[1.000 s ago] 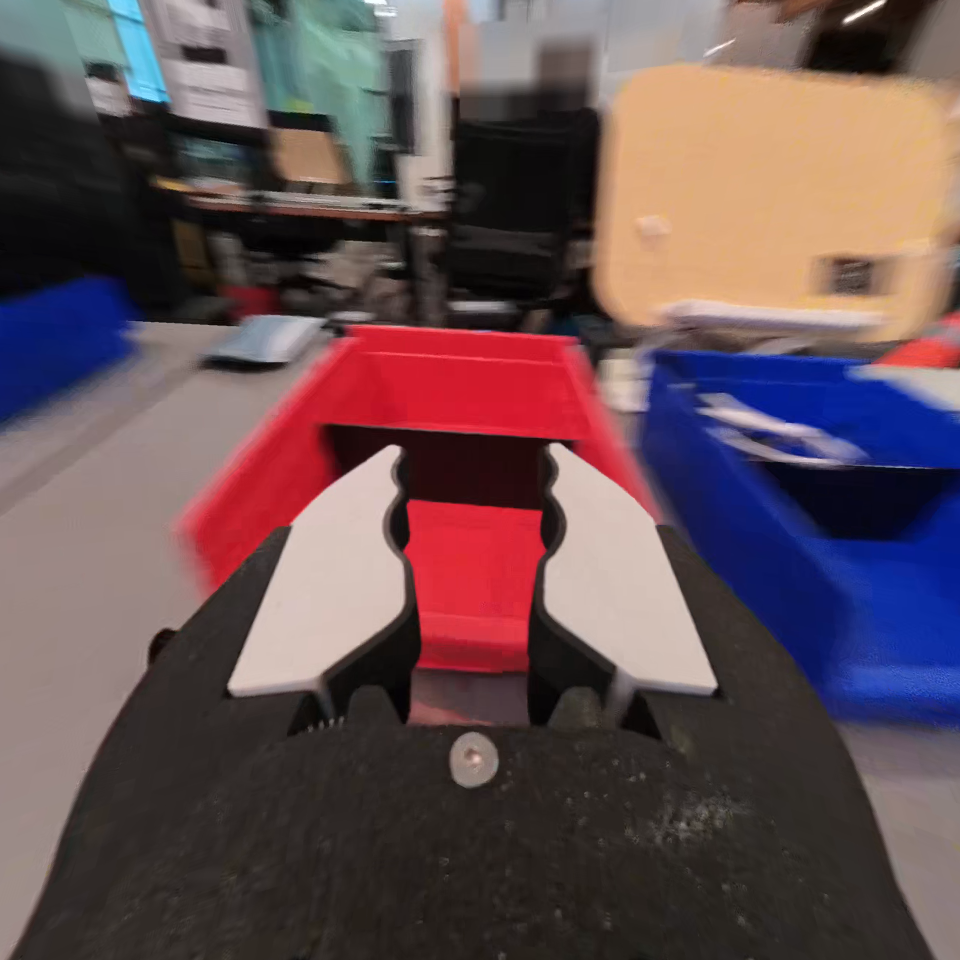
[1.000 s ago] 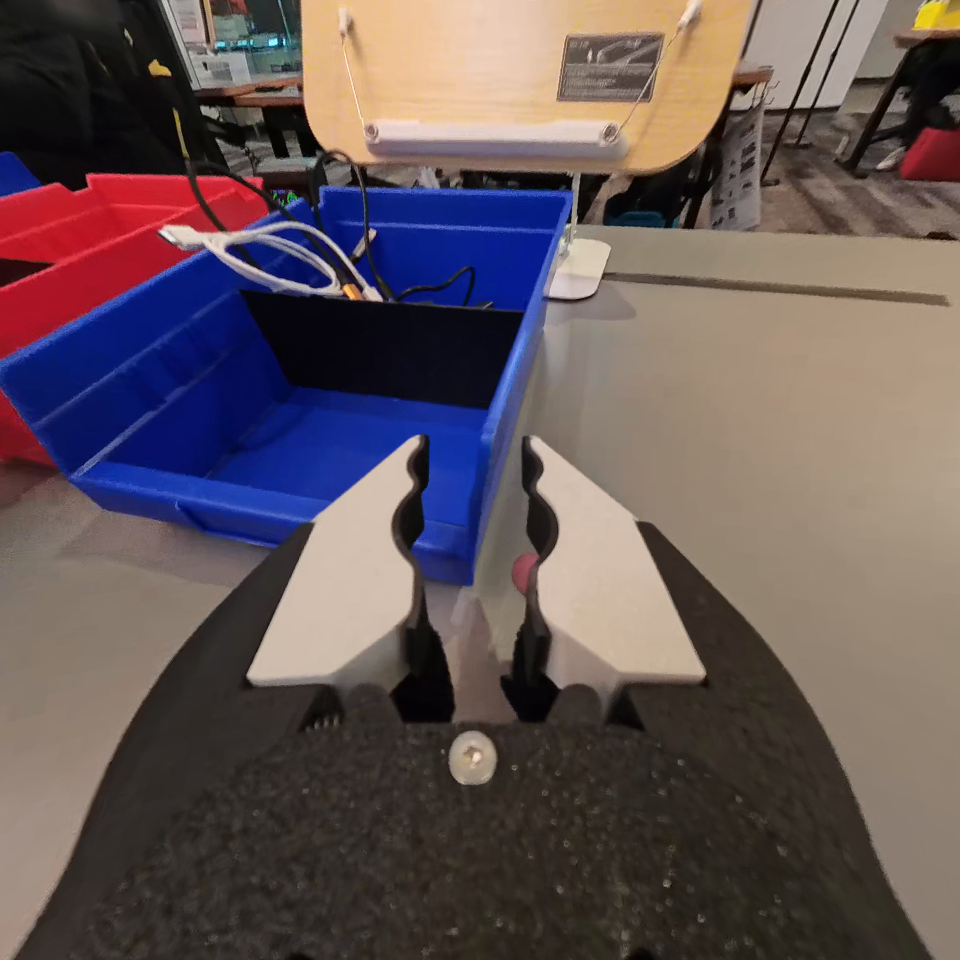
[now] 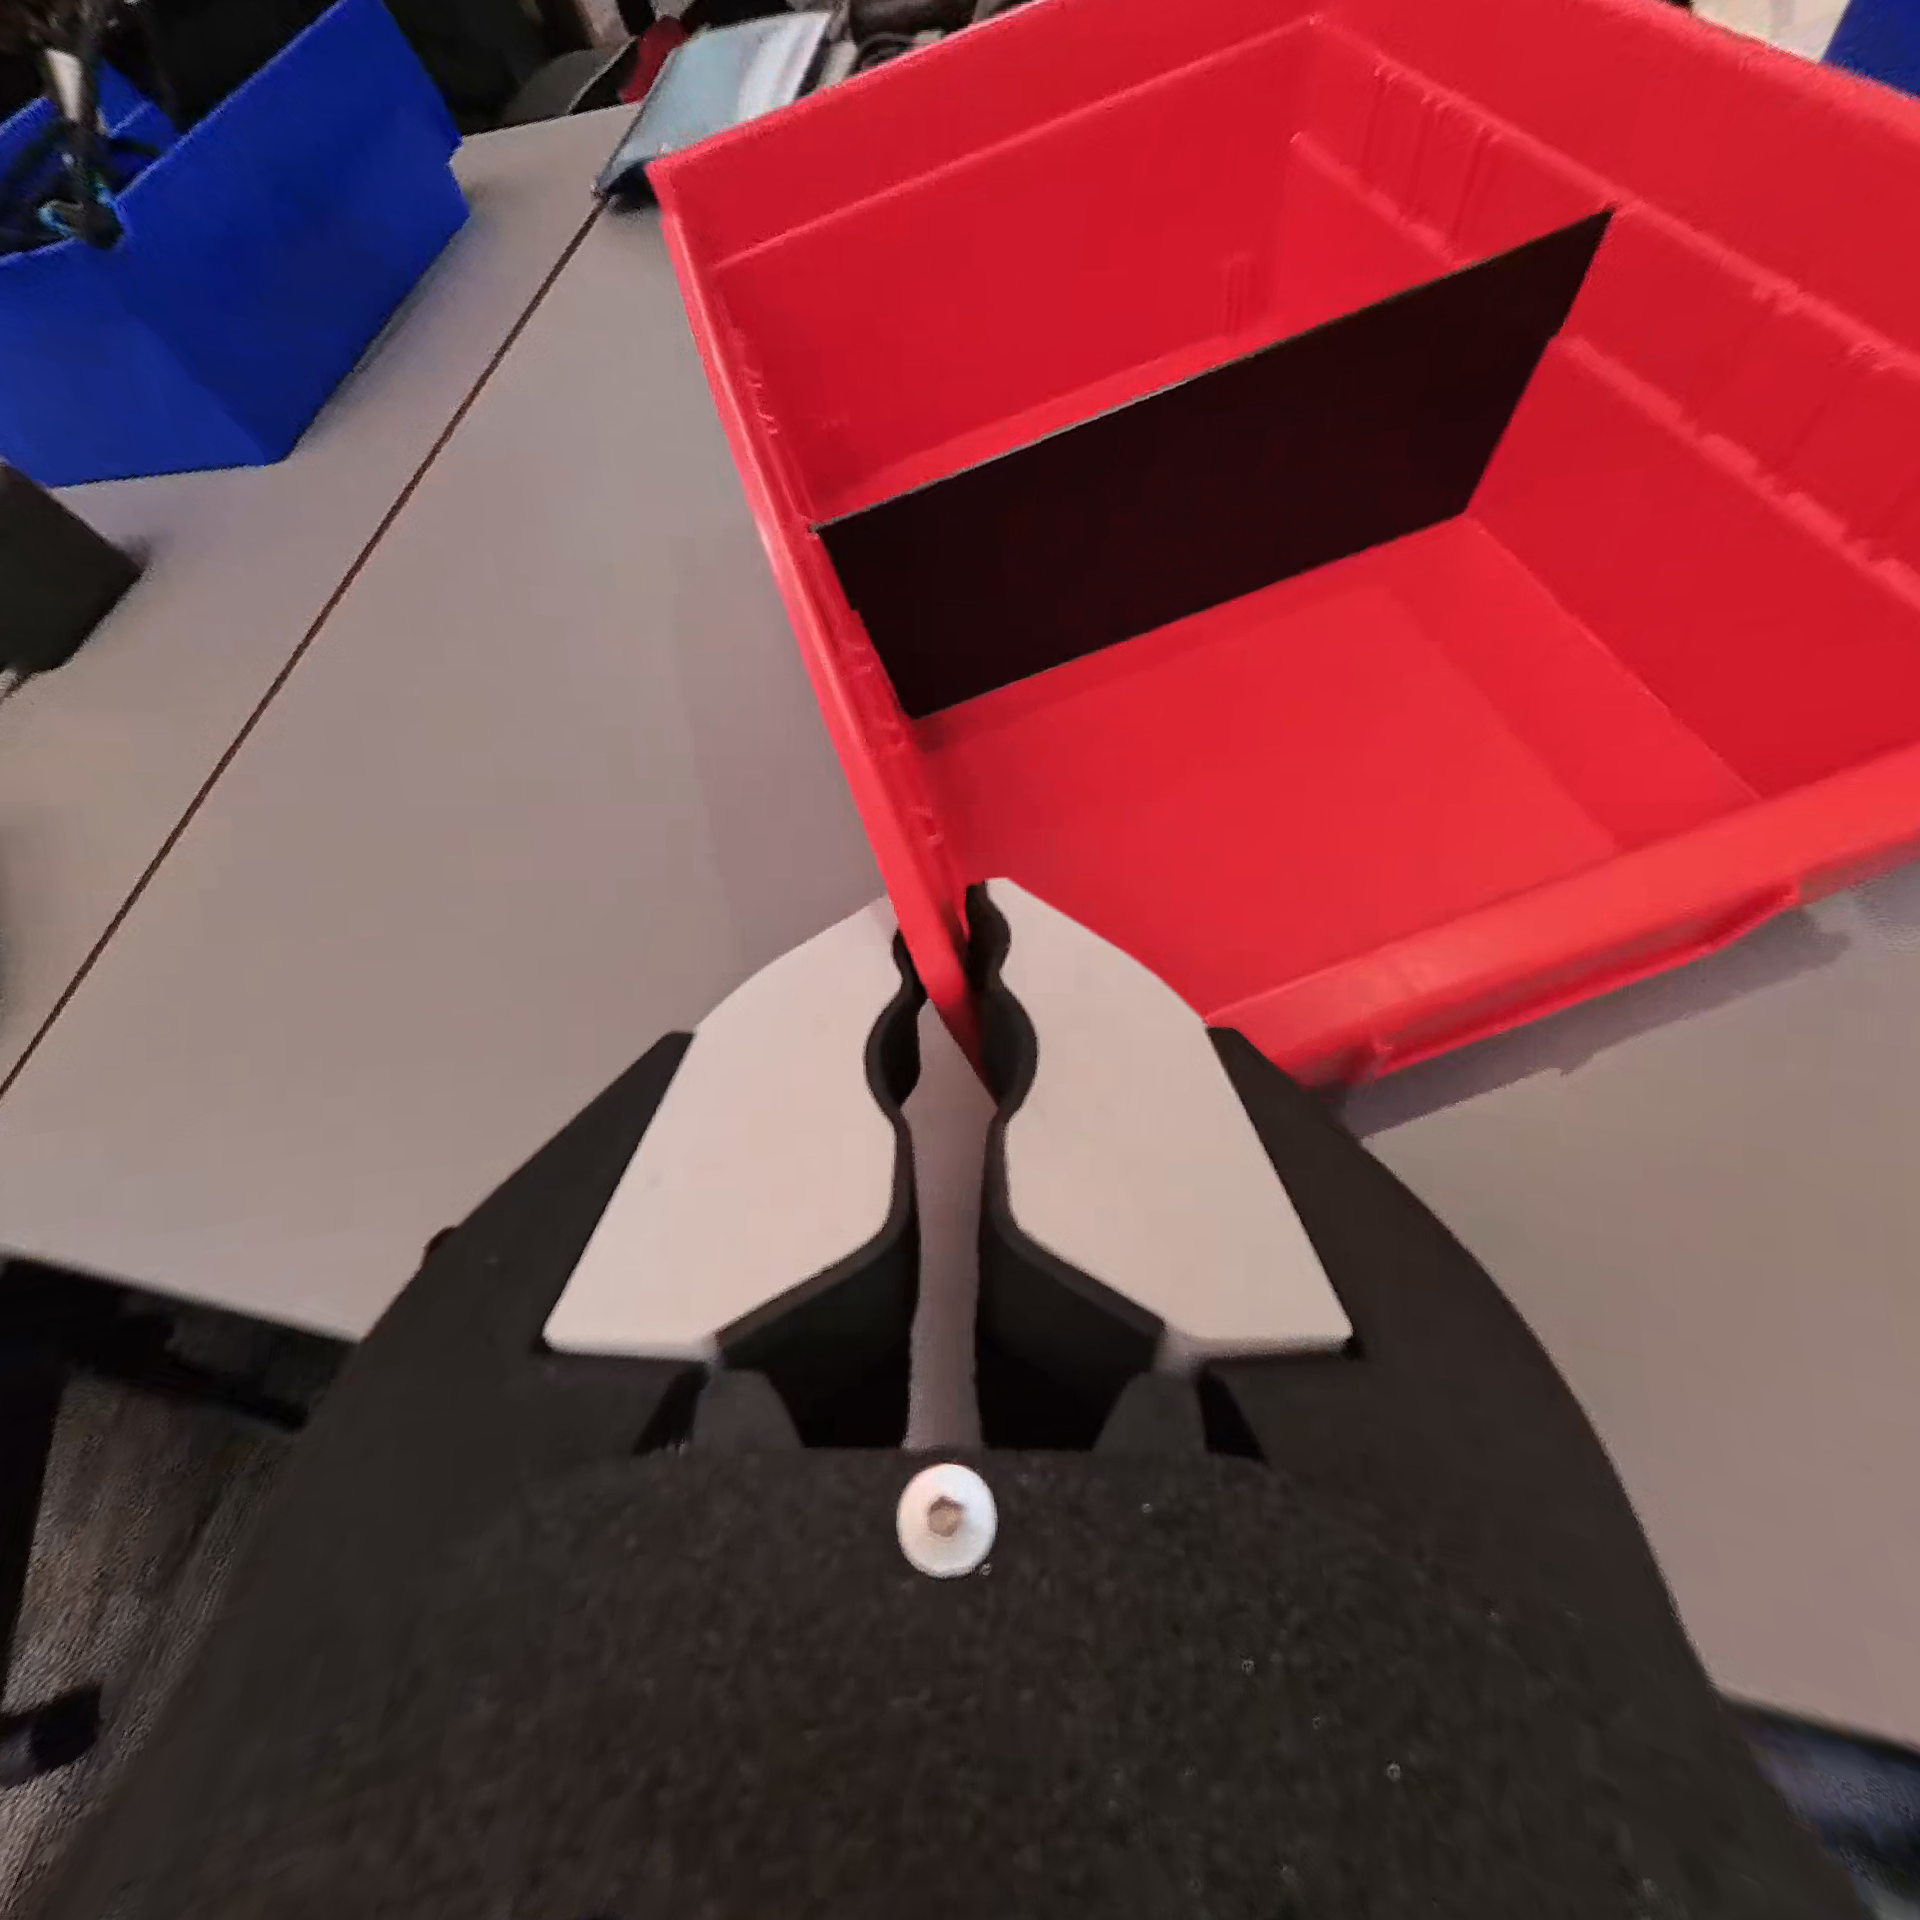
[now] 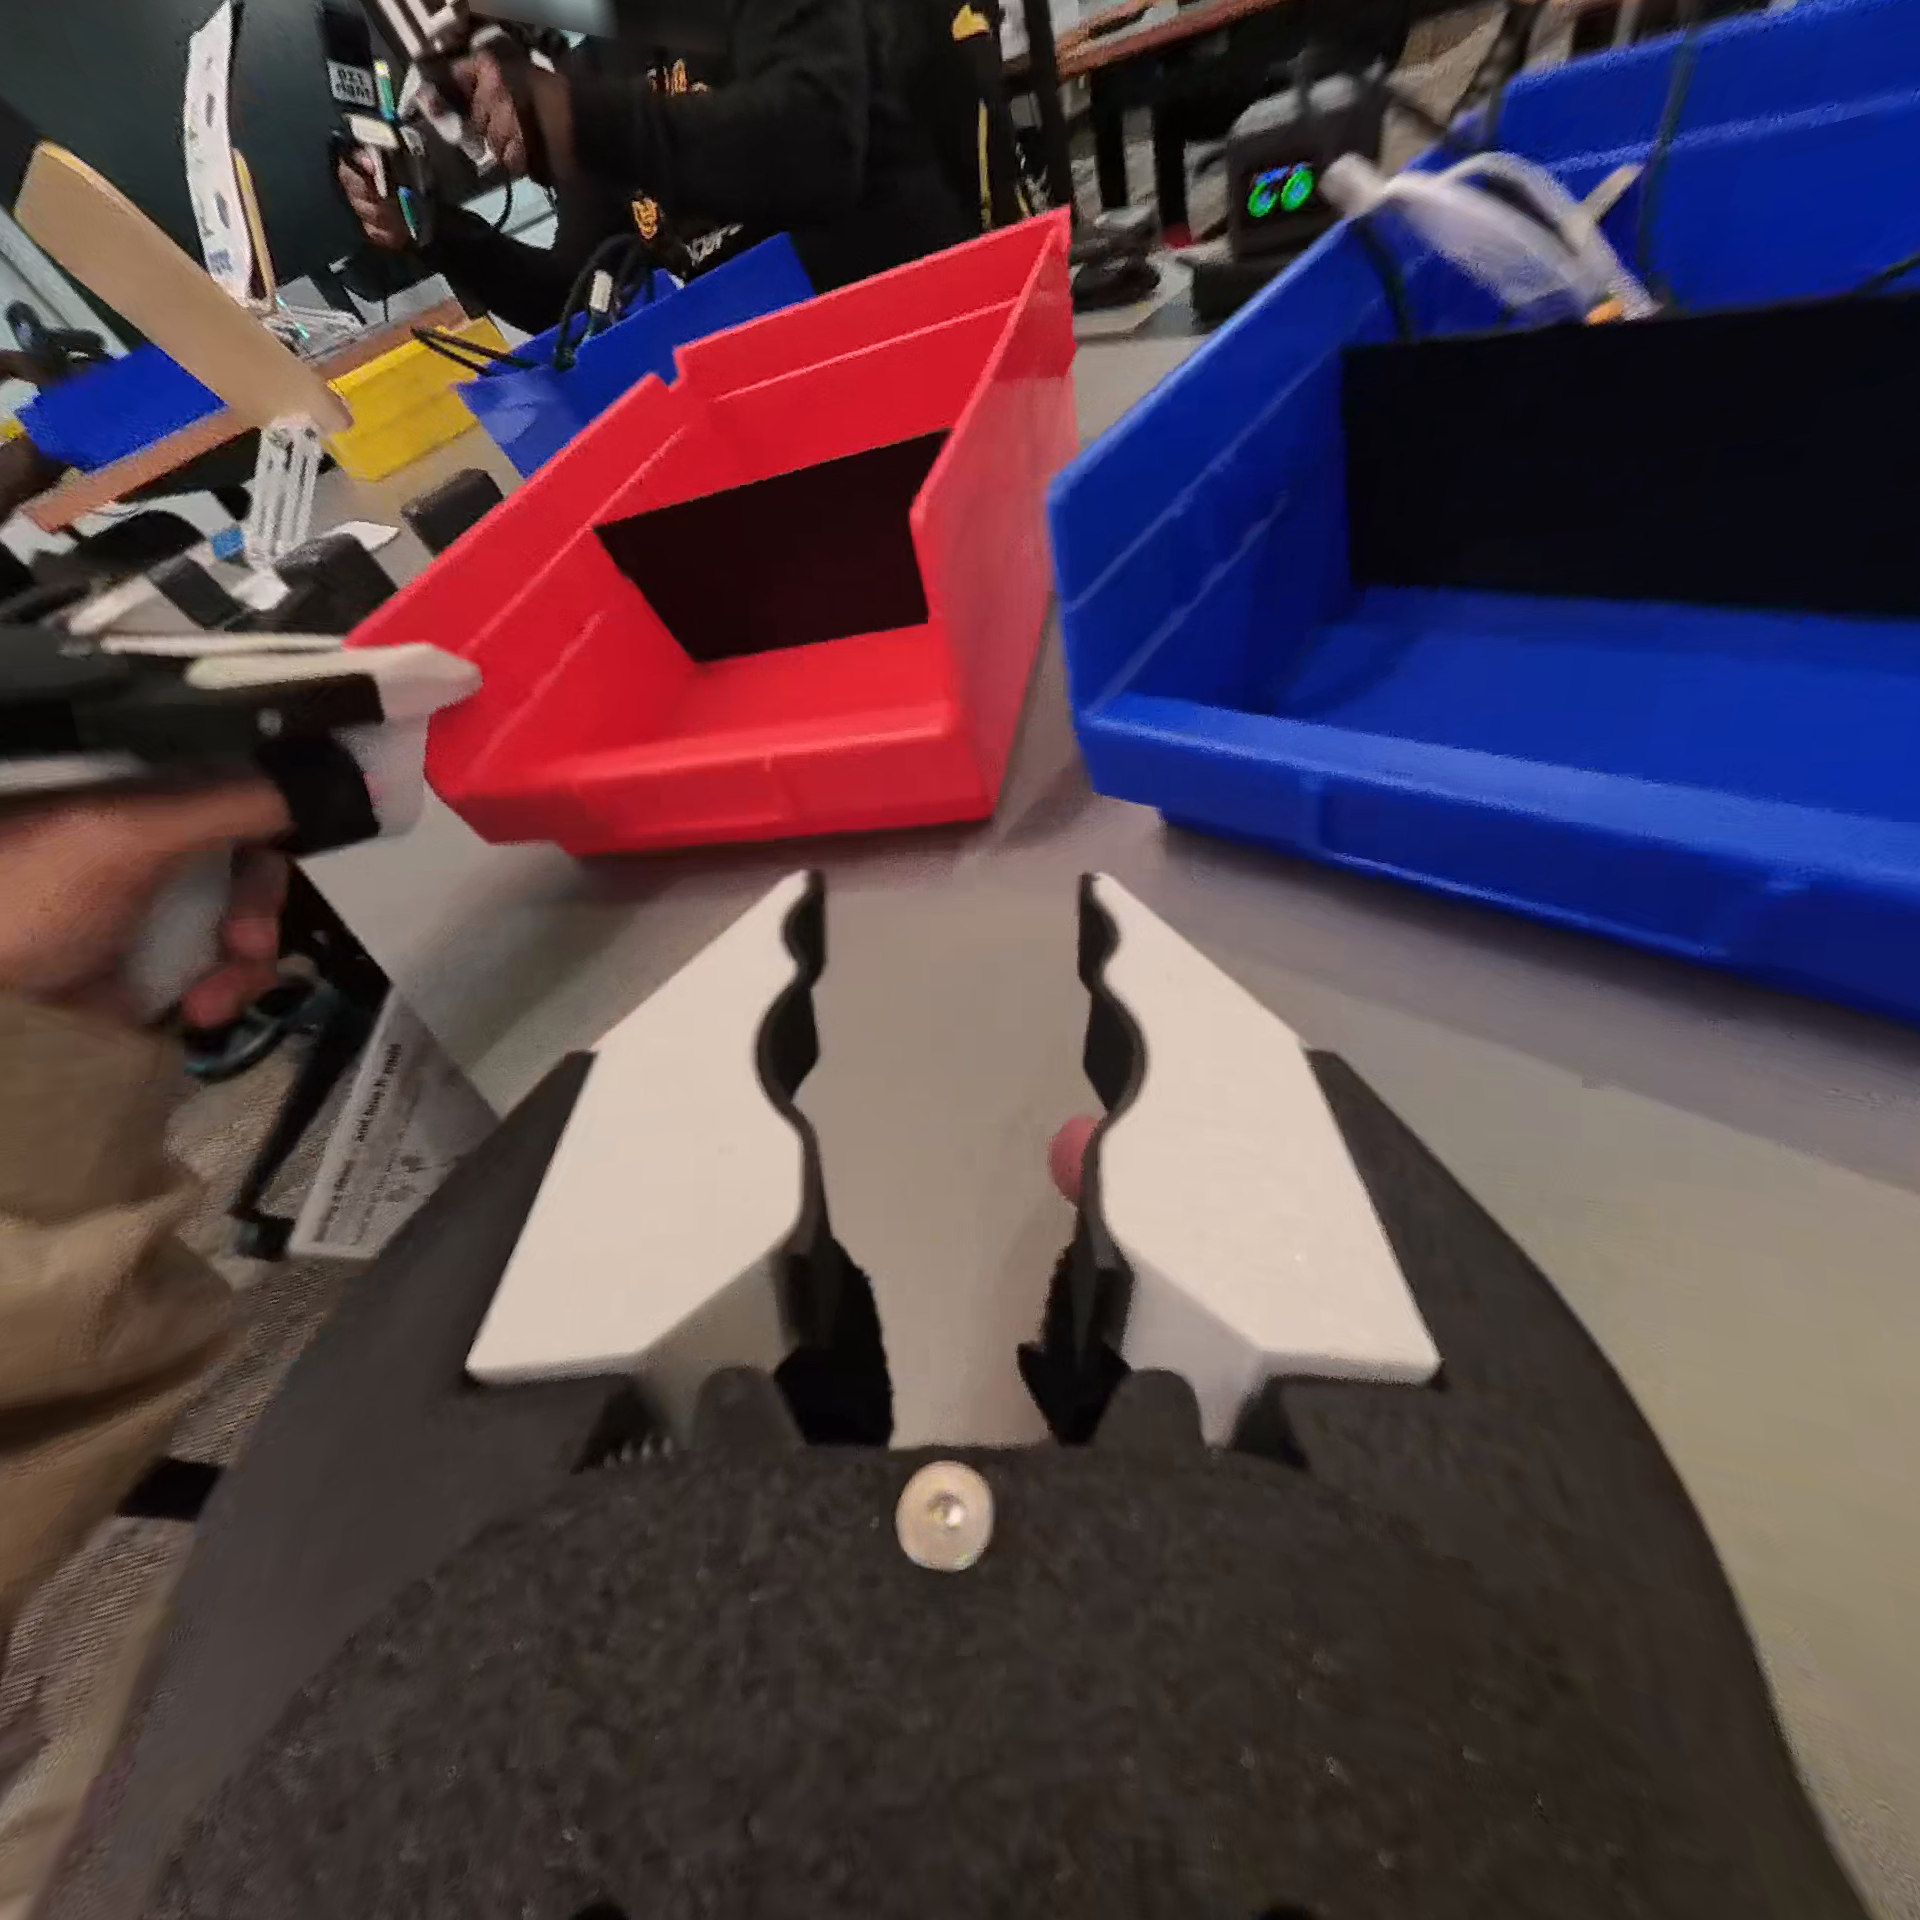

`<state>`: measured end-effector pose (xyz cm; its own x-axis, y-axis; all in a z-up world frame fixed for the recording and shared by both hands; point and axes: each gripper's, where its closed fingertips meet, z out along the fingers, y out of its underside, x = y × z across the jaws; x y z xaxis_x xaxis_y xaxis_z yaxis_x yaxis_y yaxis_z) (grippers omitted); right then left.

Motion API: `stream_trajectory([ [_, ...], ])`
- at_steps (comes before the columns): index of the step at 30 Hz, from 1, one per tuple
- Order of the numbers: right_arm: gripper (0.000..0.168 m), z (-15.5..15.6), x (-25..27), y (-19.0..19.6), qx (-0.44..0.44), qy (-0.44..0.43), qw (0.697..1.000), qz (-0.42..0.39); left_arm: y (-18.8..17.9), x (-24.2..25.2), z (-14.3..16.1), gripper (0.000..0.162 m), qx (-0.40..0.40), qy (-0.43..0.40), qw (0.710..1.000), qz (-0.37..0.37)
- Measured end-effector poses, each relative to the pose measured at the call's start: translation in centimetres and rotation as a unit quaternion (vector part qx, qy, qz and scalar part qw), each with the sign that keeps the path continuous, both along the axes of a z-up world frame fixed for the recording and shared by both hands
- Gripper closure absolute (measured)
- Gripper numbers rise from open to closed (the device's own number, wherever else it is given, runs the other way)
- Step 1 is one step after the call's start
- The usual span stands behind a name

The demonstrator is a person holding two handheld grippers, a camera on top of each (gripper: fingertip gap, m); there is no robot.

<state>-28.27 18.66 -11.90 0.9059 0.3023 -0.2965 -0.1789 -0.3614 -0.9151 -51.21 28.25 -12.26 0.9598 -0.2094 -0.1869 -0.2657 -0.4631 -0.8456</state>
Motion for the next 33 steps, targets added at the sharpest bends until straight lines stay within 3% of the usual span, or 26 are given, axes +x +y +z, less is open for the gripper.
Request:
stream_trajectory([
  [2, 0.111, -0.1, -1.9, 1.0, 0.004, -0.026, 1.0, 0.003, -2.3, 0.0, 0.0, 0.155, -0.002, 0.006, 1.0, 0.005],
  [5, 0.111, 0.2, -2.7, 2.5, 0.047, -0.094, 0.994, -0.023, -5.2, 0.3, 0.0, 0.154, -0.004, 0.014, 1.0, -0.004],
  [9, 0.112, 1.0, -2.2, 3.7, 0.081, -0.122, 0.988, -0.05, -8.6, 0.4, 0.0, 0.155, 0.005, 0.002, 1.0, -0.014],
  [11, 0.119, 1.3, -2.2, 4.1, 0.08, -0.119, 0.989, -0.043, -10.0, 0.3, 0.1, 0.155, 0.011, -0.009, 1.0, -0.02],
  [14, 0.156, 0.7, -4.1, 3.4, 0.034, -0.066, 0.997, 0.015, -11.7, 0.4, 0.2, 0.155, 0.012, -0.002, 1.0, -0.018],
  [19, 0.167, 1.4, -2.7, 2.1, 0.051, -0.171, 0.983, -0.031, -13.6, 1.4, 1.5, 0.155, 0.066, 0.049, 0.997, -0.008],
  [22, 0.167, 4.1, -1.5, 1.4, 0.088, -0.157, 0.983, -0.04, -13.9, 2.6, 4.1, 0.155, 0.12, 0.052, 0.991, -0.015],
  [26, 0.167, 10.8, 2.8, 1.0, 0.161, -0.148, 0.972, -0.084, -12.9, 6.6, 9.9, 0.152, 0.208, 0.069, 0.974, -0.061],
  [30, 0.167, 17.0, 10.4, 0.4, 0.204, -0.149, 0.954, -0.161, -10.6, 13.7, 15.9, 0.153, 0.261, 0.056, 0.956, -0.121],
  [33, 0.167, 19.7, 18.3, -0.7, 0.209, -0.142, 0.937, -0.24, -8.5, 21.5, 19.0, 0.154, 0.267, 0.028, 0.946, -0.183],
])
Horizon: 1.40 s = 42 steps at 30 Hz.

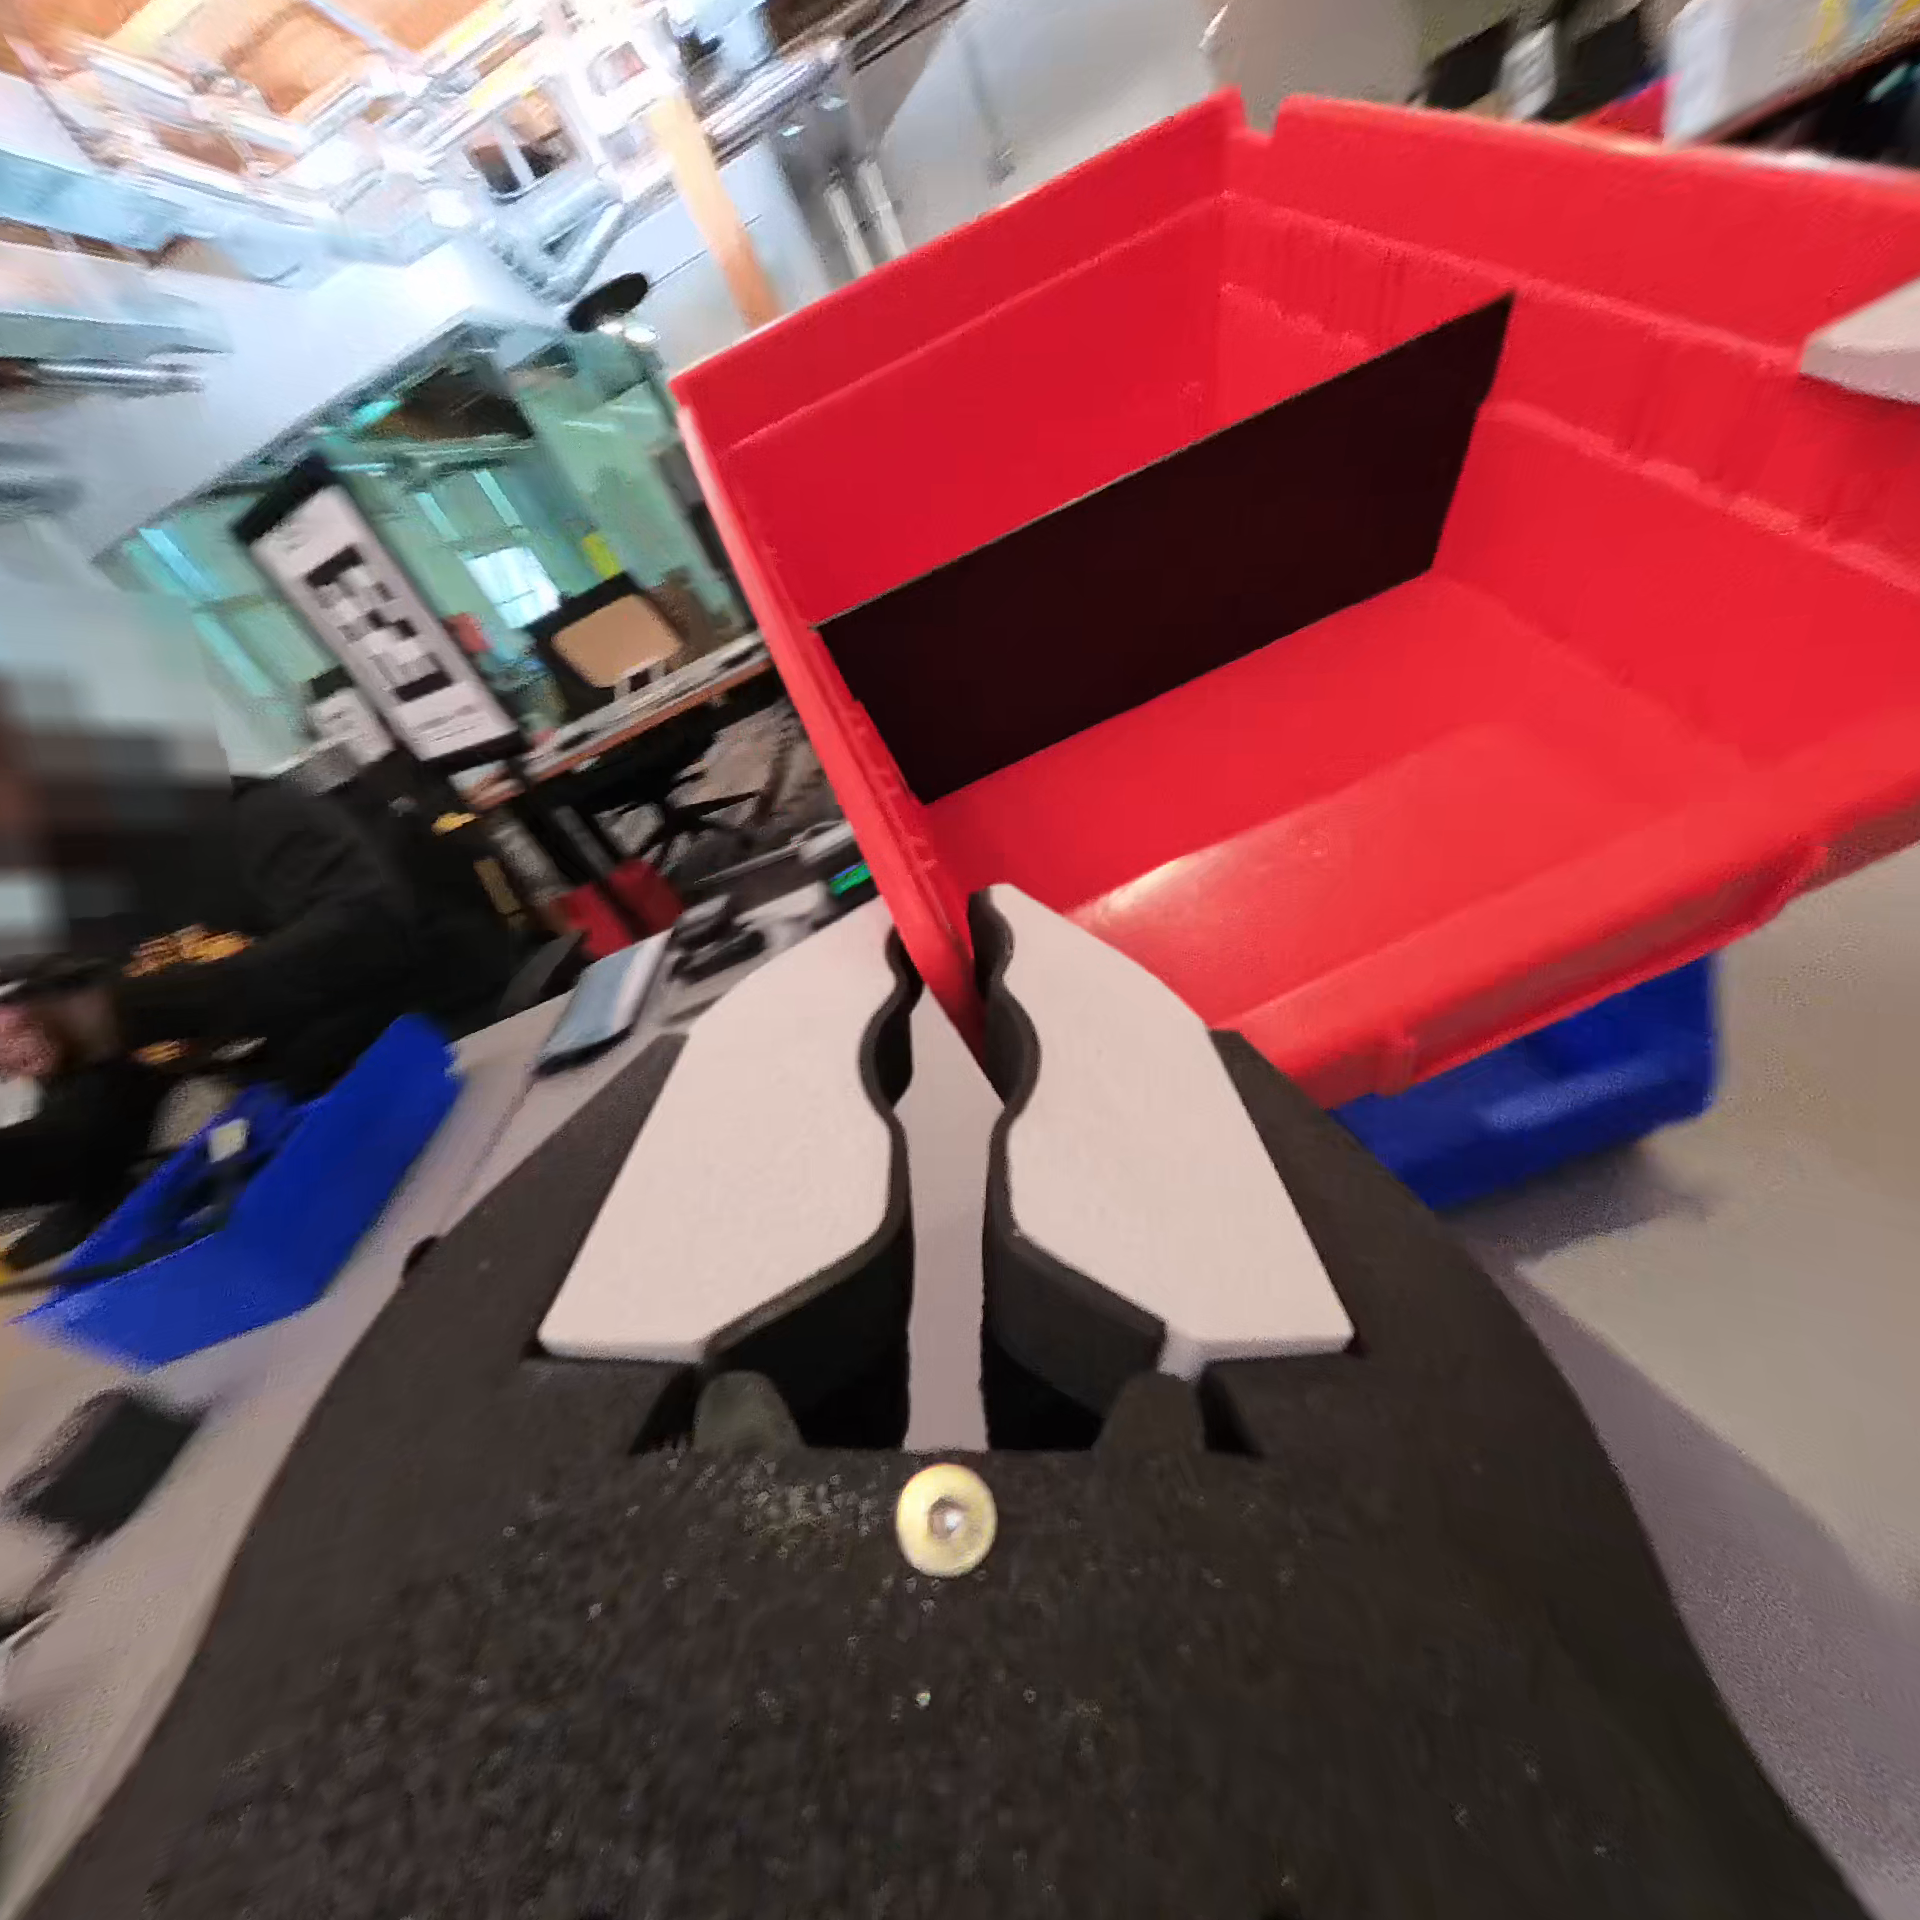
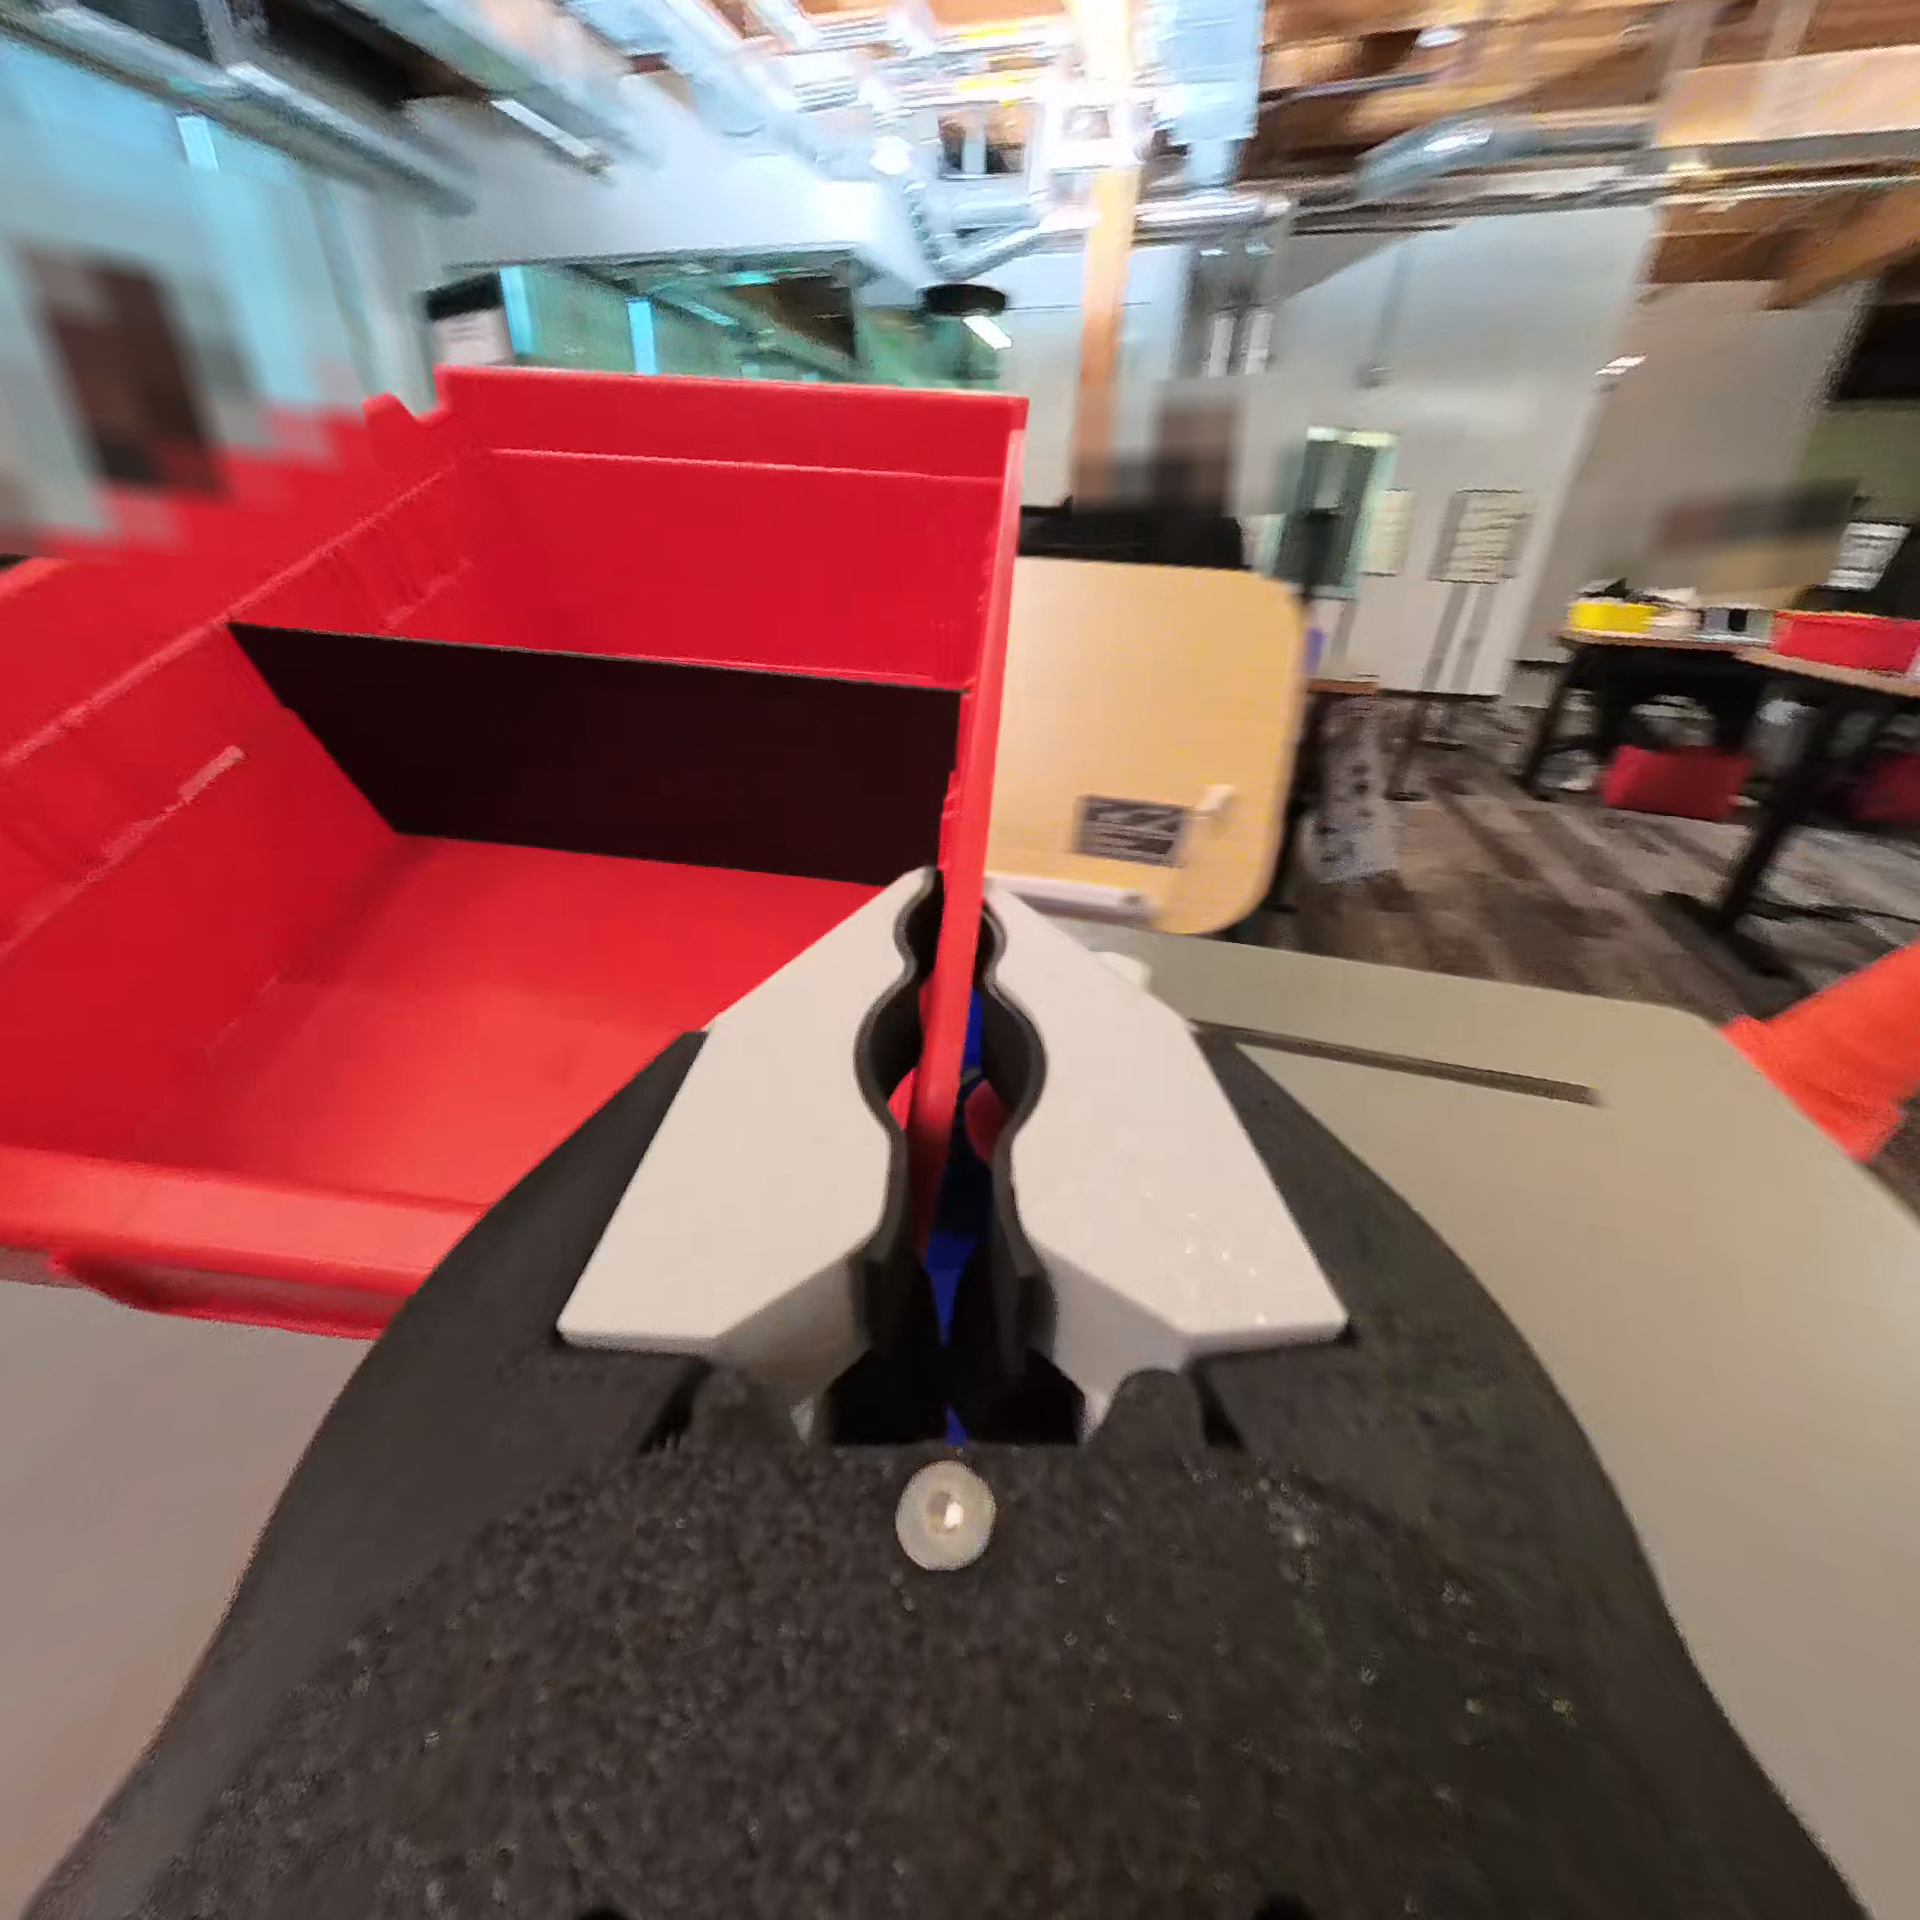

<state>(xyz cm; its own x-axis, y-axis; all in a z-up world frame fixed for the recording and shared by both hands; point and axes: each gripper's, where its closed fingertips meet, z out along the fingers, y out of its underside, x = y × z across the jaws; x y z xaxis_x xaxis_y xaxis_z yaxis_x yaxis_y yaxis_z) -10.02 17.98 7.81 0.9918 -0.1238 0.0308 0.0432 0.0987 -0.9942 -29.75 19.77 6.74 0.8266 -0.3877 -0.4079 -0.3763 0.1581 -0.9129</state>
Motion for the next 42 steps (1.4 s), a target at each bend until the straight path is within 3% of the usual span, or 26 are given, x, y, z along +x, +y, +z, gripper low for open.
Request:
stream_trajectory([
  [4, 0.167, -0.2, 11.7, -1.7, -0.023, -0.004, 0.994, -0.111, 1.9, 12.2, -0.3, 0.156, -0.054, -0.028, 0.995, -0.077],
  [10, 0.168, -9.9, 25.9, -4.5, -0.138, 0.042, 0.978, -0.154, 0.6, 27.0, -8.4, 0.157, -0.126, -0.021, 0.985, -0.113],
  [15, 0.167, -16.9, 30.9, -6.0, -0.171, 0.057, 0.972, -0.152, -1.0, 32.0, -14.9, 0.157, -0.151, -0.005, 0.983, -0.105],
  [18, 0.167, -18.6, 32.0, -5.6, -0.209, 0.034, 0.964, -0.164, -0.6, 32.9, -17.6, 0.157, -0.188, -0.012, 0.977, -0.097],
  [20, 0.167, -18.8, 32.8, -5.1, -0.188, 0.049, 0.965, -0.178, -0.5, 33.5, -18.7, 0.156, -0.2, -0.011, 0.974, -0.105],
  [23, 0.166, -18.9, 33.0, -4.5, -0.174, 0.074, 0.967, -0.171, -0.9, 33.5, -18.7, 0.154, -0.191, 0.002, 0.975, -0.114],
  [25, 0.164, -19.0, 33.0, -4.6, -0.199, 0.023, 0.963, -0.18, -1.7, 33.9, -19.1, 0.136, -0.228, 0.013, 0.962, -0.15],
  [27, 0.163, -19.0, 33.0, -4.7, -0.206, 0.017, 0.96, -0.186, -2.0, 33.4, -18.9, 0.138, -0.254, 0.037, 0.952, -0.168],
  [34, 0.165, -18.7, 33.7, -4.1, -0.154, 0.073, 0.971, -0.171, -6.3, 25.9, -11.8, 0.142, -0.228, 0.041, 0.922, -0.31],
  [40, 0.144, -18.6, 34.7, -4.6, -0.107, 0.148, 0.967, -0.177, 0.8, 12.0, -8.8, 0.134, -0.15, -0.002, 0.969, -0.195],
  [42, 0.133, -15.8, 34.5, -5.5, -0.066, 0.116, 0.974, -0.183, 2.8, 8.0, -9.3, 0.128, -0.109, -0.025, 0.979, -0.173],
])
